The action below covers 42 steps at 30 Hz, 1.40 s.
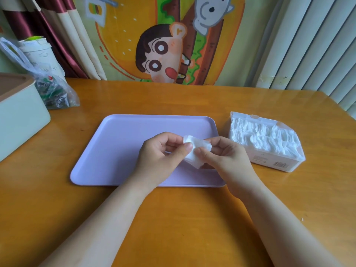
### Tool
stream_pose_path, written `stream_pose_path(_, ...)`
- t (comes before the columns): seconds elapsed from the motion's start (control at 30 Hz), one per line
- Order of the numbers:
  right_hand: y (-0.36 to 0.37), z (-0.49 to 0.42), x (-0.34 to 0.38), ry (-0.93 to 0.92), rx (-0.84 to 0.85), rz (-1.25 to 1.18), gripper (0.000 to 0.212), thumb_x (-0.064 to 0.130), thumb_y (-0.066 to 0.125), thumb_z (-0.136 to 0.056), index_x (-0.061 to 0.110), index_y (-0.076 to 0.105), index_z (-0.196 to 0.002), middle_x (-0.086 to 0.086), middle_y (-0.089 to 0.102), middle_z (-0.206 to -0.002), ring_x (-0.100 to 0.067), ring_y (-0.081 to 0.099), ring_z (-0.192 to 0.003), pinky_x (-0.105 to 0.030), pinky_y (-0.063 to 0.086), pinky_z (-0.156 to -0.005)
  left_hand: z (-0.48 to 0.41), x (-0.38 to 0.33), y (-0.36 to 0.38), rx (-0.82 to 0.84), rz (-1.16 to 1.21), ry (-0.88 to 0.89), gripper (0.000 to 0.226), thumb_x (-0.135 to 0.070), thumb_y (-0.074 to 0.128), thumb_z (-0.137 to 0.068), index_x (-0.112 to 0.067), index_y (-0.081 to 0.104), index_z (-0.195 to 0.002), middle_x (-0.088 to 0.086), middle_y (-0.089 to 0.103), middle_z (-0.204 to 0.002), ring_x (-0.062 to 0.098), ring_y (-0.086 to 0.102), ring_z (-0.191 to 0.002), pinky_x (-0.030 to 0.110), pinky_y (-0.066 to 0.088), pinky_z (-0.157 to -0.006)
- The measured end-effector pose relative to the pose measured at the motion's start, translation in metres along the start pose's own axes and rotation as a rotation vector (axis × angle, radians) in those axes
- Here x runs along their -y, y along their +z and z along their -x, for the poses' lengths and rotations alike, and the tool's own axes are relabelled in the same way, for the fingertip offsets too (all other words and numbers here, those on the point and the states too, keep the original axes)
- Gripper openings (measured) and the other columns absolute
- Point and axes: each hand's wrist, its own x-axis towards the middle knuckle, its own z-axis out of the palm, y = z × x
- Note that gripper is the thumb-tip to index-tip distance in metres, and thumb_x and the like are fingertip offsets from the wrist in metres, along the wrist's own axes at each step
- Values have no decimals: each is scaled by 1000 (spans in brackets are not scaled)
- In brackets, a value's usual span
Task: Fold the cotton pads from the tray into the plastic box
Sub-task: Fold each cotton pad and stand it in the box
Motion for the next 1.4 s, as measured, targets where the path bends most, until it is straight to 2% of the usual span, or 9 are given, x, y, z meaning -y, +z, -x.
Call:
stream_pose_path(0.1,0,0,1,1,18,11,21,8,83,-89,0,73,-105,-22,79,-90,-29,77,-80,-36,63,-71,1,1,4,-78,-119,57,8,-18,84,-87,-21,78,-92,-11,77,-89,6,71,-84,23,57,-74)
stream_pose_path(0.27,0,-2,0,11,25,-16,21,7,83,-87,1,75,-106,-21,80,-92,-29,76,-81,-35,62,-70,-2,7,3,-105,-181,173,13,-9,82,-87,-22,80,-88,-11,75,-92,9,70,-79,21,54,-69)
stream_pose_path(0.6,-5,-5,-1,31,15,-99,23,8,76,-93,-4,73,-112,-19,76,-88,-21,70,-73,-32,63,-68,-1,11,3,-223,-368,559,9,-2,82,-85,-11,81,-86,0,65,-97,16,63,-73,34,47,-53)
stream_pose_path(0.77,-7,-7,-2,43,34,-128,25,8,75,-94,-6,72,-114,-17,77,-90,-21,72,-77,-36,65,-72,1,4,4,-192,-411,621,8,1,79,-86,-6,76,-84,1,66,-94,12,61,-71,17,41,-59)
stream_pose_path(0.83,-9,-7,-1,40,45,-130,22,8,73,-96,-5,72,-114,-15,78,-90,-20,73,-78,-37,66,-75,2,4,4,-171,-367,598,8,0,78,-88,-8,76,-85,0,69,-91,15,63,-71,23,46,-58)
stream_pose_path(0.93,-10,-6,0,39,62,-134,19,9,70,-98,-2,74,-112,-17,80,-95,-23,76,-85,-38,66,-79,5,2,7,-153,-174,374,13,-3,77,-90,-15,74,-87,-4,73,-79,20,68,-70,38,56,-62)
stream_pose_path(1.13,-11,-7,-1,39,49,-135,22,12,65,-102,-4,73,-114,-24,76,-94,-29,73,-88,-42,66,-80,4,-3,6,-77,65,184,10,0,73,-94,-9,68,-90,2,72,-73,18,69,-66,26,57,-66)
stream_pose_path(1.3,-10,-11,-3,71,-64,-198,16,12,69,-101,-2,73,-110,-15,77,-92,-27,73,-86,-41,66,-78,-4,-7,-7,-127,194,94,7,-5,70,-98,-8,64,-95,7,66,-69,16,59,-59,21,44,-53)
stream_pose_path(1.4,-8,-10,-6,41,-66,-119,15,13,70,-101,1,74,-109,-12,78,-91,-24,72,-84,-43,64,-79,-6,-10,-14,4,280,19,10,-7,72,-95,-11,63,-94,7,63,-68,17,57,-58,24,39,-49)
